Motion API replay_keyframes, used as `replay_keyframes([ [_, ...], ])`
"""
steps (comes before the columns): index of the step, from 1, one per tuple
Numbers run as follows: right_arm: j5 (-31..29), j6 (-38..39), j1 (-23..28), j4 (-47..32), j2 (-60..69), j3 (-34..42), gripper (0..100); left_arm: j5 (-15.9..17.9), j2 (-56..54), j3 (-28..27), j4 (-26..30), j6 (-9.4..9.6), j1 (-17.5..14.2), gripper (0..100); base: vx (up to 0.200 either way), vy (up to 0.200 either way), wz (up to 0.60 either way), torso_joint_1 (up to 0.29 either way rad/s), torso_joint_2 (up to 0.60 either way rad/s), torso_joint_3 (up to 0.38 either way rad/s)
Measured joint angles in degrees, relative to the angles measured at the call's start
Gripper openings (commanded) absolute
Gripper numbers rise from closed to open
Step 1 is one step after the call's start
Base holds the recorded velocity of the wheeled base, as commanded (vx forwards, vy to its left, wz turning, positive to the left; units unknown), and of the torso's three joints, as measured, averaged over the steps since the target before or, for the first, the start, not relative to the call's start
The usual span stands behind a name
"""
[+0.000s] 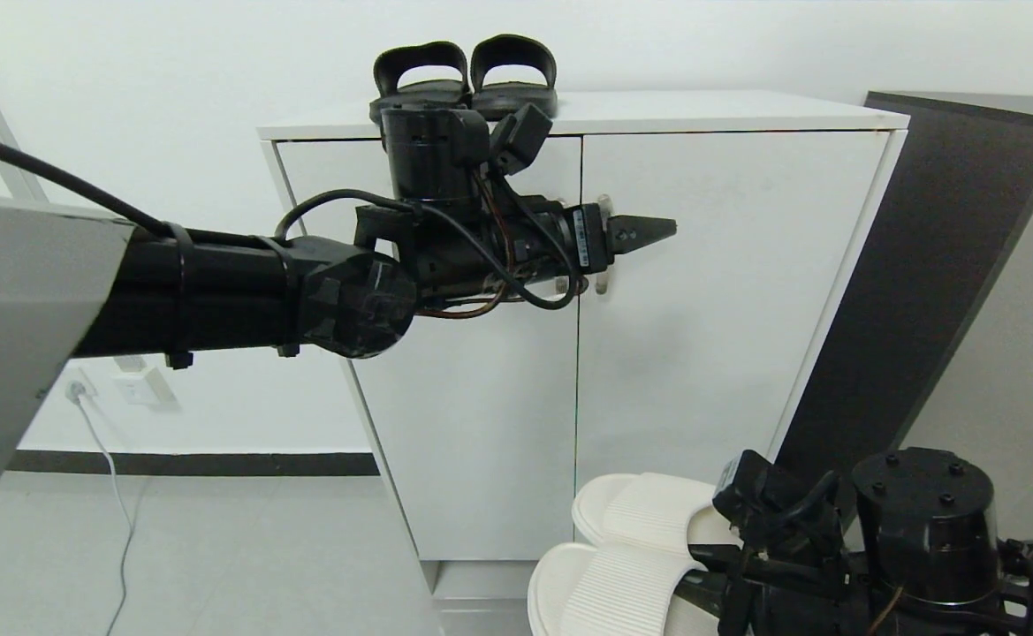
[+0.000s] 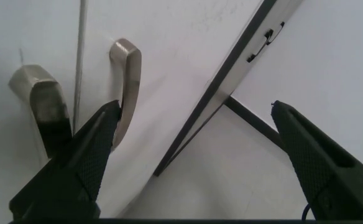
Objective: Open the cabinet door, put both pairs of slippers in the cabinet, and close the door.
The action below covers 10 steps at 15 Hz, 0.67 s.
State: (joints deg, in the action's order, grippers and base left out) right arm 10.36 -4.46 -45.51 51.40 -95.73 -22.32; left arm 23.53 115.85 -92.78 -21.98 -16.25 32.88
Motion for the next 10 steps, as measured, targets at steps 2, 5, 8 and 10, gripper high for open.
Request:
replay_keyframes([
  [2, 0.1, 0.0, 0.0, 0.0, 0.0, 0.0, 0, -0.1, 0.7, -0.7, 0.0, -0.06, 0.0, 0, 0.000, 0.000, 0.00, 0.000, 0.00, 0.000],
  [5, 0.2, 0.0, 0.0, 0.0, 0.0, 0.2, 0, -0.5, 1.2, -0.5, 0.1, -0.28, -0.2, 0, 0.000, 0.000, 0.00, 0.000, 0.00, 0.000],
  [8, 0.5, 0.0, 0.0, 0.0, 0.0, 0.5, 0, -0.1, 0.6, 1.0, -0.2, -0.24, 0.2, 0, 0.000, 0.000, 0.00, 0.000, 0.00, 0.000],
  [10, 0.9, 0.0, -0.1, 0.0, 0.0, 0.8, 0, 0.0, -0.7, 3.1, -0.5, -0.22, 0.5, 0, 0.000, 0.000, 0.00, 0.000, 0.00, 0.000],
])
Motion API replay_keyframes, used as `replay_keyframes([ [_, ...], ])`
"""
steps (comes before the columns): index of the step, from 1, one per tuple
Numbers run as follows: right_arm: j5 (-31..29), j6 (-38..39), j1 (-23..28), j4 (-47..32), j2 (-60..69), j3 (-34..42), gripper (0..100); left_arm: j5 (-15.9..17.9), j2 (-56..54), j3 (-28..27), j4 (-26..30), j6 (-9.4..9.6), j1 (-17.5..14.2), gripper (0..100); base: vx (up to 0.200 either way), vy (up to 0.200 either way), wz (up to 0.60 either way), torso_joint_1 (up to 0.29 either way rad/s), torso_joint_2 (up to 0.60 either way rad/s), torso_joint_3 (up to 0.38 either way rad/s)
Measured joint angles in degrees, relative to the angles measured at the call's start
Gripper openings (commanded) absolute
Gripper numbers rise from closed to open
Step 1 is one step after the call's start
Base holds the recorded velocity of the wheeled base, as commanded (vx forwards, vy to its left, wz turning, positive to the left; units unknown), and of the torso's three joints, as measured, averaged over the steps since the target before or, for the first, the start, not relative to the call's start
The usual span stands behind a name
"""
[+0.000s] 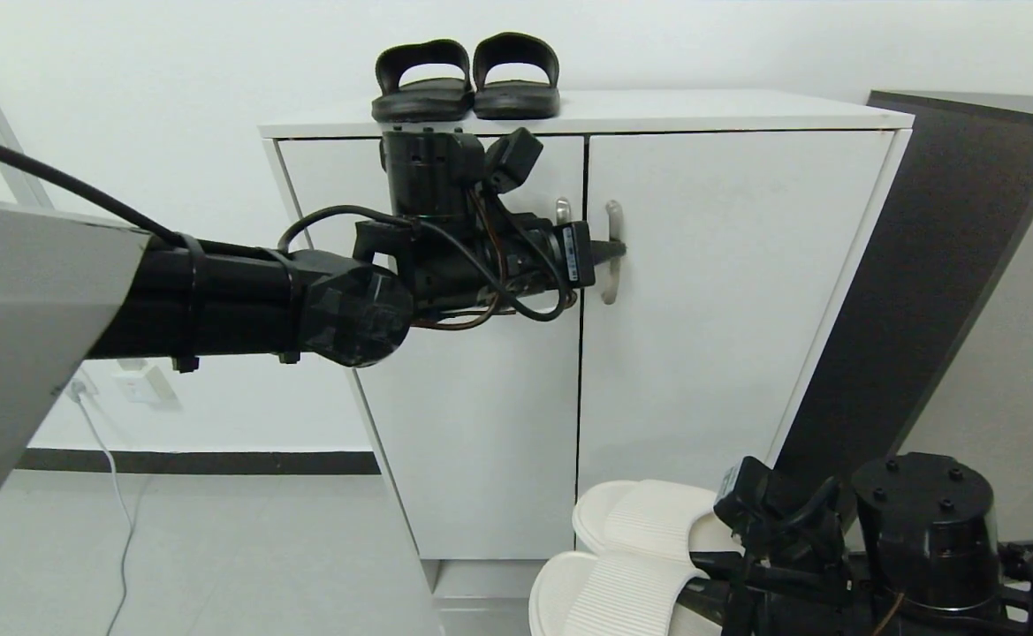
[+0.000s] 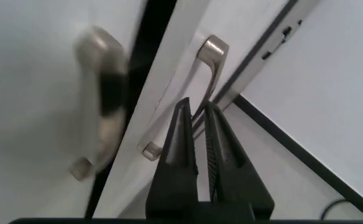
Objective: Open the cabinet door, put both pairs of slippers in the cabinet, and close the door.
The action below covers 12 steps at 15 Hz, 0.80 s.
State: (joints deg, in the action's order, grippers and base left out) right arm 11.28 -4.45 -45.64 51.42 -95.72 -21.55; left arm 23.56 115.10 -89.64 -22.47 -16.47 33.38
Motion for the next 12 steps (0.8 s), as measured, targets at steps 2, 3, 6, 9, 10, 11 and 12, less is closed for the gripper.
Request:
replay_keyframes([
  [2, 2.4, 0.0, -0.4, 1.6, 0.2, 1.0, 0, 0.0, -1.9, 3.1, -0.5, 0.18, 0.7, 0, 0.000, 0.000, 0.00, 0.000, 0.00, 0.000],
  [3, 4.0, -0.1, -0.6, 3.3, 0.2, 2.1, 0, 0.0, -3.1, 5.1, -1.2, 0.20, 1.2, 0, 0.000, 0.000, 0.00, 0.000, 0.00, 0.000],
  [6, 7.3, -0.7, -1.3, 4.8, 0.6, 4.6, 0, -0.1, -6.5, 10.5, -3.4, 0.11, 3.1, 0, 0.000, 0.000, 0.00, 0.000, 0.00, 0.000],
  [9, 10.6, -2.0, -1.6, 4.8, 1.8, 6.6, 0, -0.1, -9.9, 14.7, -4.5, 0.18, 4.5, 0, 0.000, 0.000, 0.00, 0.000, 0.00, 0.000],
  [10, 10.6, -2.0, -1.7, 4.7, 2.0, 6.8, 0, -0.2, -11.0, 16.2, -5.0, 0.20, 4.6, 0, 0.000, 0.000, 0.00, 0.000, 0.00, 0.000],
  [11, 10.6, -2.1, -1.7, 4.8, 2.1, 6.9, 0, -0.2, -12.1, 17.7, -5.3, 0.20, 4.8, 0, 0.000, 0.000, 0.00, 0.000, 0.00, 0.000],
  [12, 10.6, -2.1, -1.9, 4.7, 2.2, 7.0, 0, -0.2, -13.2, 19.6, -5.7, 0.18, 4.8, 0, 0.000, 0.000, 0.00, 0.000, 0.00, 0.000],
])
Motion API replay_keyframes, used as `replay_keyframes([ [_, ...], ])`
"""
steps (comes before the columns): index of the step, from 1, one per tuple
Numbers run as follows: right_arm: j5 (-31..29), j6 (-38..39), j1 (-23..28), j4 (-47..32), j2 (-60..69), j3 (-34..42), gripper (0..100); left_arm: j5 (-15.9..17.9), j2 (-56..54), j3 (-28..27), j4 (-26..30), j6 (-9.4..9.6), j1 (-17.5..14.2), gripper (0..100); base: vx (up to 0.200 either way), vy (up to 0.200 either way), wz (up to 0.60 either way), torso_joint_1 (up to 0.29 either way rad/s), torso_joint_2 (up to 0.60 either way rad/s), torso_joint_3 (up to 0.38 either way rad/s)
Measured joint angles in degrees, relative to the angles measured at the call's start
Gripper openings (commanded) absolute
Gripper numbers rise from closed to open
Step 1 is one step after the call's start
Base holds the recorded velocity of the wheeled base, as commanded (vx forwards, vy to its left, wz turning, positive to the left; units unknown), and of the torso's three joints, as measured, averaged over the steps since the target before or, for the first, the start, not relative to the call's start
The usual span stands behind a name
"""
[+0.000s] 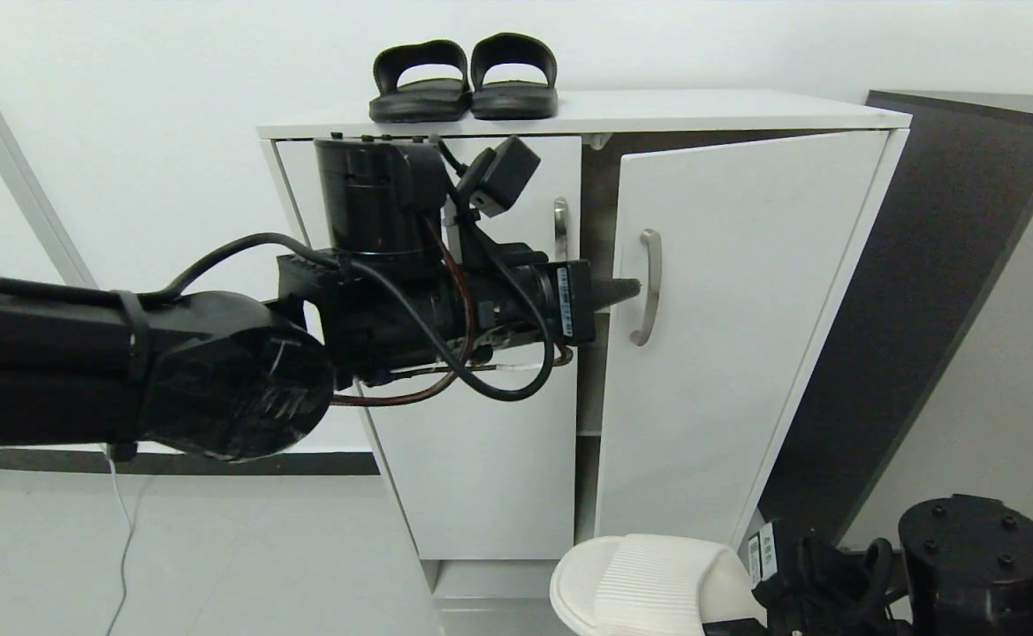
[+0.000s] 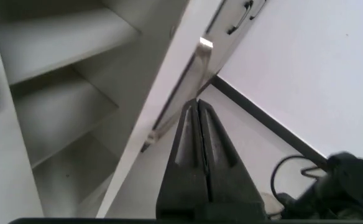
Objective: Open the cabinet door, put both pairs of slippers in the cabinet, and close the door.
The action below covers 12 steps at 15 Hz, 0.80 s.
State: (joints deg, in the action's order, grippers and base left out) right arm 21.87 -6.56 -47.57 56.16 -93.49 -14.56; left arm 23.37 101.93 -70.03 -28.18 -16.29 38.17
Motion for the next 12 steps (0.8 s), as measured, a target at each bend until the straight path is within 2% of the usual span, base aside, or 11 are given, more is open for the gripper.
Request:
replay_keyframes([
  [2, -0.1, 0.0, -1.1, -0.2, 0.1, 0.1, 0, 0.2, -2.1, 3.6, -3.4, -0.27, -1.1, 0, 0.000, 0.000, 0.00, 0.000, 0.00, 0.000],
  [3, -0.2, 0.0, -1.7, -0.2, 0.1, 0.2, 0, 0.4, -2.5, 4.5, -5.4, -1.37, -2.2, 0, 0.000, 0.000, 0.00, 0.000, 0.00, 0.000],
  [5, -0.2, 0.0, -2.3, -0.2, 0.1, 0.5, 0, 0.4, -2.6, 5.2, -7.3, -5.28, -3.7, 0, 0.000, 0.000, 0.00, 0.000, 0.00, 0.000],
  [7, -0.3, 0.1, -2.5, -0.2, 0.1, 0.6, 0, 0.5, -2.0, 4.7, -8.0, -7.41, -4.8, 0, 0.000, 0.000, 0.00, 0.000, 0.00, 0.000],
  [12, -0.4, 0.1, -2.8, -0.2, -0.3, 0.6, 0, 0.5, 4.4, -2.6, -8.2, -7.80, -6.6, 0, 0.000, 0.000, 0.00, 0.000, 0.00, 0.000],
])
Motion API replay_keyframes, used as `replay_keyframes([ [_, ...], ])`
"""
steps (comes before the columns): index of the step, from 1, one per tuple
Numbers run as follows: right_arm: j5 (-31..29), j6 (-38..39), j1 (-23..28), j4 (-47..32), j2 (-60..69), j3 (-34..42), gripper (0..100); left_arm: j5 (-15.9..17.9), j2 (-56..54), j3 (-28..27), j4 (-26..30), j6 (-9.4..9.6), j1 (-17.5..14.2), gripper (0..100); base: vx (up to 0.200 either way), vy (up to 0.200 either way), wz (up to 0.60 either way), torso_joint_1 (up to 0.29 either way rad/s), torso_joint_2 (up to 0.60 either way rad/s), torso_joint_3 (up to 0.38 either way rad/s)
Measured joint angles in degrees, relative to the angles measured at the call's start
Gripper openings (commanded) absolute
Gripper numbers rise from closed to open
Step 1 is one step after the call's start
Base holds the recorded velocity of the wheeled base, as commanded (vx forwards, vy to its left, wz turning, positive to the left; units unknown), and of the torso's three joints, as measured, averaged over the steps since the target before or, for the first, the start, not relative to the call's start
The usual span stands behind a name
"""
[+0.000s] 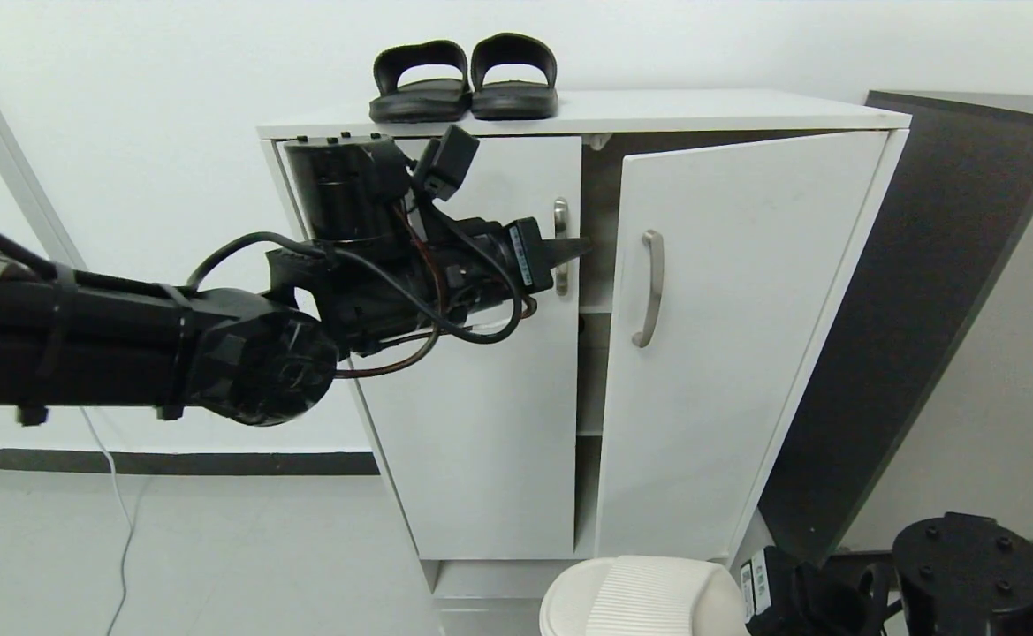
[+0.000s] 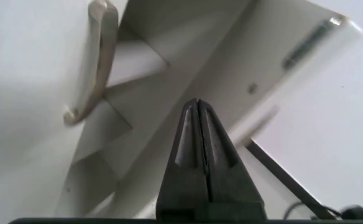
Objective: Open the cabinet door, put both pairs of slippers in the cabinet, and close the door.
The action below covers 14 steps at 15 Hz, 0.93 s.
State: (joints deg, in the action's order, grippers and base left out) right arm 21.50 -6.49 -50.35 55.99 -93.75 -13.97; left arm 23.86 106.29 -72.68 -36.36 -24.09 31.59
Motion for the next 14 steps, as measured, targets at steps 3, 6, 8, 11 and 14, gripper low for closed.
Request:
replay_keyframes([
  [3, -0.1, 0.1, -0.4, -0.1, -0.2, 0.1, 0, 0.0, 3.8, -3.3, -0.3, 0.12, -0.1, 0, 0.000, 0.000, 0.00, 0.000, 0.00, 0.000],
  [6, -0.1, 0.1, -0.7, -0.1, -0.7, 0.1, 0, -0.2, 6.5, -5.2, -0.3, 0.11, 0.0, 0, 0.000, 0.000, 0.00, 0.000, 0.00, 0.000],
  [8, -0.1, 0.1, -0.9, -0.1, -1.0, 0.1, 0, -0.5, 7.9, -6.6, -0.3, 0.06, 0.1, 0, -0.200, 0.000, 0.00, 0.005, 0.00, 0.000],
  [11, -0.1, 0.0, -1.2, -0.1, -1.0, 0.4, 0, -1.9, 9.4, -8.0, -0.3, 0.04, 0.7, 0, -0.200, 0.000, 0.00, -0.002, 0.00, 0.004],
  [14, -0.1, 0.0, -1.4, -0.2, -1.1, 0.9, 0, -2.0, 9.6, -7.0, -2.7, 0.34, 3.3, 0, -0.067, 0.000, 0.00, -0.002, 0.00, 0.002],
])
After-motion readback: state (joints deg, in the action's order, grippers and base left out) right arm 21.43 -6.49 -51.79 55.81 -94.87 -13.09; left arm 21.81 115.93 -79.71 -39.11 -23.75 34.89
